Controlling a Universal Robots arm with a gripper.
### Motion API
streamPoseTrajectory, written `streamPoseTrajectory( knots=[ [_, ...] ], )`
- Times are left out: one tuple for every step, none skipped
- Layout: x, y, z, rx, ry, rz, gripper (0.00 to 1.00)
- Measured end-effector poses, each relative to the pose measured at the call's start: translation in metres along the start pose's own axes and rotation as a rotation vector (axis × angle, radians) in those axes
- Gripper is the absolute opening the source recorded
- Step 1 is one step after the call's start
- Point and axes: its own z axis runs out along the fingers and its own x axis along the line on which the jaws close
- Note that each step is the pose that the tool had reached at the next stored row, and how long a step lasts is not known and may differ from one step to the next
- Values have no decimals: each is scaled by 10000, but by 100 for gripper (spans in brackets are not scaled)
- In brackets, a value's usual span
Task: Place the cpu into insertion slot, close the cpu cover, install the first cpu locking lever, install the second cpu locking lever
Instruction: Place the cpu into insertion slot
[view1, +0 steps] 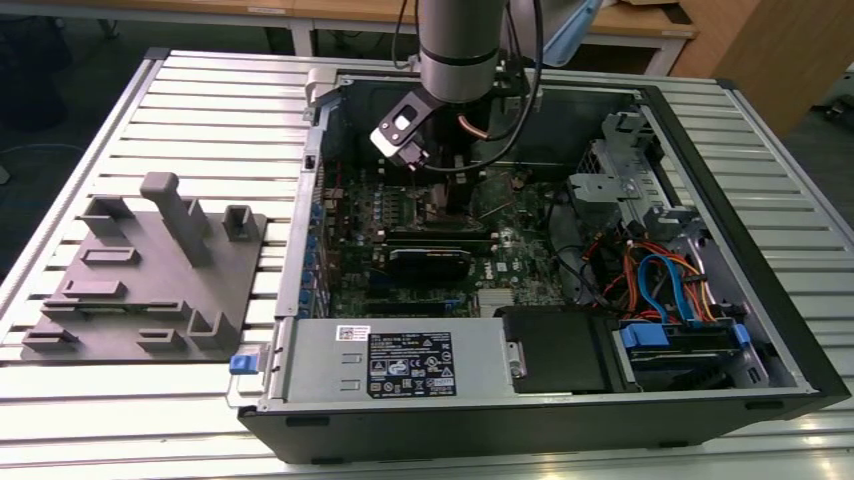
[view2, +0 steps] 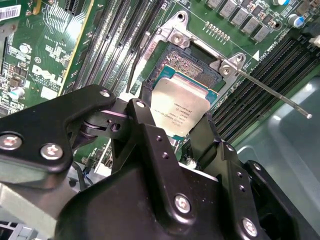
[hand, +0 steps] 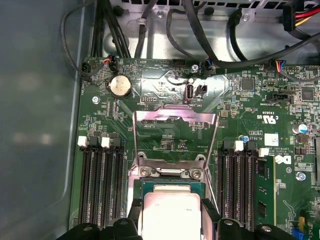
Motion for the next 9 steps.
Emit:
streamPoseTrajectory(
  knots=[
    [0, 0, 3, -1, 2, 0, 54],
    [0, 0, 6, -1, 2, 0, 54],
    [0, 0, 6, -2, 2, 0, 54],
    [0, 0, 6, -2, 2, 0, 54],
    [1, 0, 9, -3, 5, 0, 54],
    [1, -1, 14, -4, 6, 1, 54],
    [1, -2, 19, -3, 4, 0, 54],
    [0, -4, 23, -1, 2, 4, 54],
    [0, -8, 28, -2, 2, 13, 54]
  ],
)
